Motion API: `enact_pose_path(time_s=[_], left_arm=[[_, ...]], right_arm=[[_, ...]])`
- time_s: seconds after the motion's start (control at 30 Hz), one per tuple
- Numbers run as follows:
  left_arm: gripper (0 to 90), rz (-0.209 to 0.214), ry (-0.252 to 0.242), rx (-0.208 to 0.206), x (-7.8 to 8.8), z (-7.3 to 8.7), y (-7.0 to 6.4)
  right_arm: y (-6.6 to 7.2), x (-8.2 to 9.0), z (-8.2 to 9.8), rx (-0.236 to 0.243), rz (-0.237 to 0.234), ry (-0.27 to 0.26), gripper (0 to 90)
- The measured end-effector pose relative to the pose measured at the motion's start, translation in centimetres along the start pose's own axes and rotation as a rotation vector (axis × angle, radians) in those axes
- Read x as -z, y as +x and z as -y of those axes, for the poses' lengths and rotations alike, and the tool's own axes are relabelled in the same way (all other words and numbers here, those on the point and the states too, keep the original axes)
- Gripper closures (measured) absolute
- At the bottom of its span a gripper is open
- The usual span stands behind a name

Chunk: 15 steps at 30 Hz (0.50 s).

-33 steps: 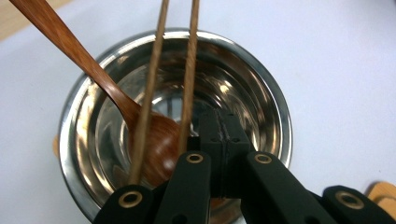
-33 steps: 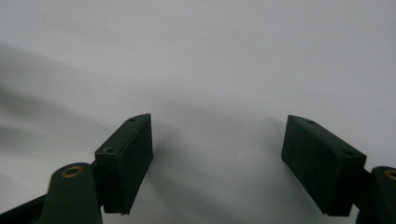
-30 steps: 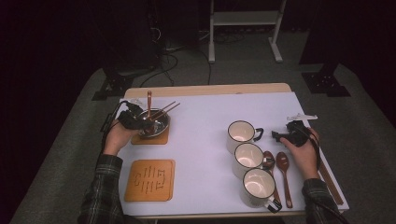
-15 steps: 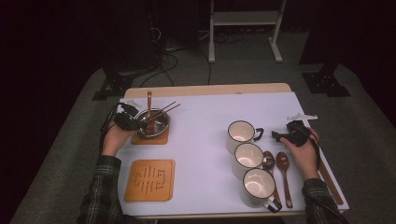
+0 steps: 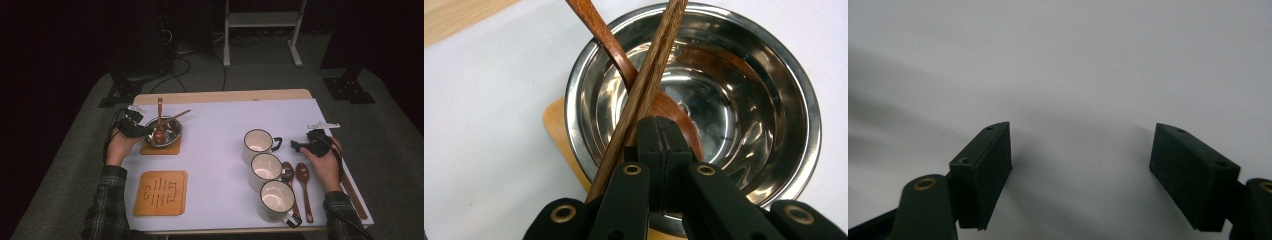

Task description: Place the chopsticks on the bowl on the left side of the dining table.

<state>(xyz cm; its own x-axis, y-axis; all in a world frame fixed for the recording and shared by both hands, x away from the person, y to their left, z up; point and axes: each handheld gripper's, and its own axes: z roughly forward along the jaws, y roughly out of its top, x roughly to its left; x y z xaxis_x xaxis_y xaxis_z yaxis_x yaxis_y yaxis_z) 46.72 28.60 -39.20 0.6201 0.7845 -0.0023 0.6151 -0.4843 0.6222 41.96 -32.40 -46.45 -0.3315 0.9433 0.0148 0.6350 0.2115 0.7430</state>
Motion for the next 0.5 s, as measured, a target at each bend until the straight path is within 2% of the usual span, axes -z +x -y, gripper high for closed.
enact_pose_path(time_s=[0.3, 0.5], left_arm=[[89.0, -0.008, -0.049, -0.016, 0.5, -2.0, -1.0], [89.3, -0.008, -0.066, 0.018, -0.6, -3.8, -0.7]], right_arm=[[0.0, 0.0, 0.0, -0.001, -0.001, 0.001, 23.1], [0.0, 0.0, 0.0, 0.002, 0.001, 0.0, 23.1]])
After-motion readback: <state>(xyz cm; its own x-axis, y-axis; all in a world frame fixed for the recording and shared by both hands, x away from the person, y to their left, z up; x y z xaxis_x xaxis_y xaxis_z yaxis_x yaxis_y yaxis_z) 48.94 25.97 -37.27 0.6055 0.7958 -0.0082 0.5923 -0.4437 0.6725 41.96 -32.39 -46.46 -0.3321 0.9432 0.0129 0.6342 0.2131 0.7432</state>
